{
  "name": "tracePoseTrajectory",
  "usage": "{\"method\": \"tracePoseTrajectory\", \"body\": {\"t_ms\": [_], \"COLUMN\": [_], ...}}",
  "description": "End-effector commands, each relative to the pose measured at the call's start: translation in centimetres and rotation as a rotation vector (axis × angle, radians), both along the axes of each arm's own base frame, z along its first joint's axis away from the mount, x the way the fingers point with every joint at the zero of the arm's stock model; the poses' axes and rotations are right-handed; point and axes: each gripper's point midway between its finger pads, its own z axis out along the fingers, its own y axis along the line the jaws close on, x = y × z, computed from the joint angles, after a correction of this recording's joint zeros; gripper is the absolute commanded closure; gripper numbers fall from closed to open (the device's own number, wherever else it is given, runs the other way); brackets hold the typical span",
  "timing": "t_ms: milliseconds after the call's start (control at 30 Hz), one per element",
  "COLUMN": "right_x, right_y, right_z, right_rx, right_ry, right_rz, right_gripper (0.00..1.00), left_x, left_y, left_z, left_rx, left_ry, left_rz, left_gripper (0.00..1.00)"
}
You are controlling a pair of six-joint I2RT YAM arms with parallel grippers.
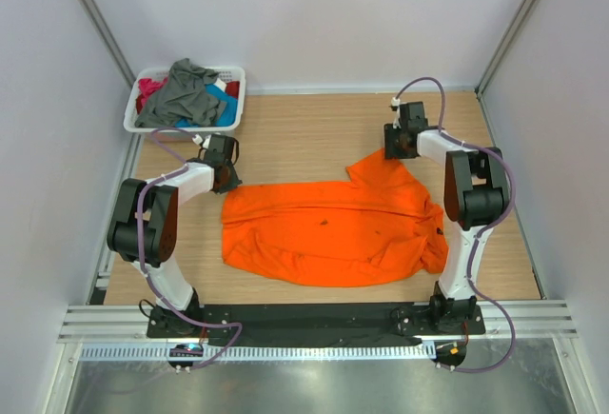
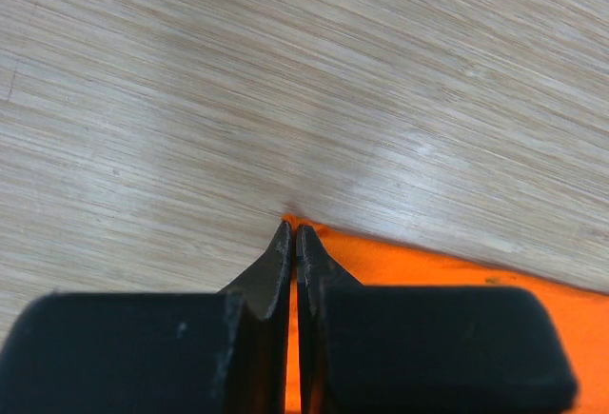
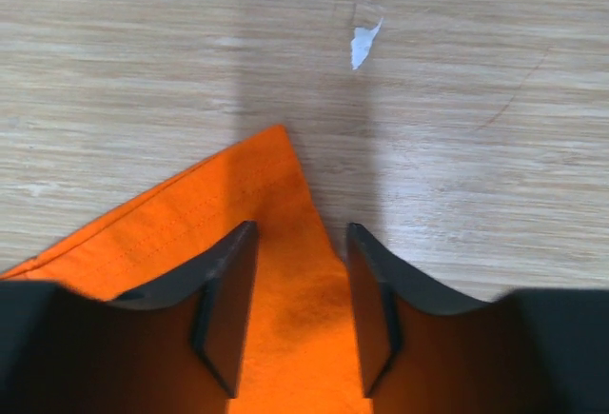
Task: Fold and stack the t-shirts
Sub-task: Flatten the tshirt out
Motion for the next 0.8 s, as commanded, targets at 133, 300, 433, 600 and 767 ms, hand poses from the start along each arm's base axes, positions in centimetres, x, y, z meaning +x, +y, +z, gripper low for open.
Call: {"method": "tracePoseTrajectory", "body": {"t_ms": [133,300,433,600,767], "right_x": [-3.7,-1.4,2.9,5.1,3.0], "right_y": [1.1,1.4,1.0,1.0,-0.1], "right_z": [-3.8,0.2,9.4,21.6,34.1], "right_rx": [-0.031,0.003,0.05,0.117,0.161], "right_ry": [0.149,0.007,-0.248,-0.531,-0.805], "right_rz": [0.049,0.01,-0.052,-0.09,-0.146], "right_gripper": [0.85,0.99,0.99,0.99,0.99], "left_x": [-1.0,0.1,2.7,5.1,4.6], "left_y": [-0.1,-1.0,-2.3,-2.9,-2.3], "left_z": [-1.5,-0.2,5.7,16.8,29.2], "left_rx": [-0.006,-0.046,-0.086,-0.095,-0.074], "left_ry": [0.05,0.002,-0.156,-0.431,-0.716], "left_rz": [-0.021,-0.056,-0.114,-0.176,-0.208], "left_gripper": [1.0,1.0,1.0,1.0,1.0]}}
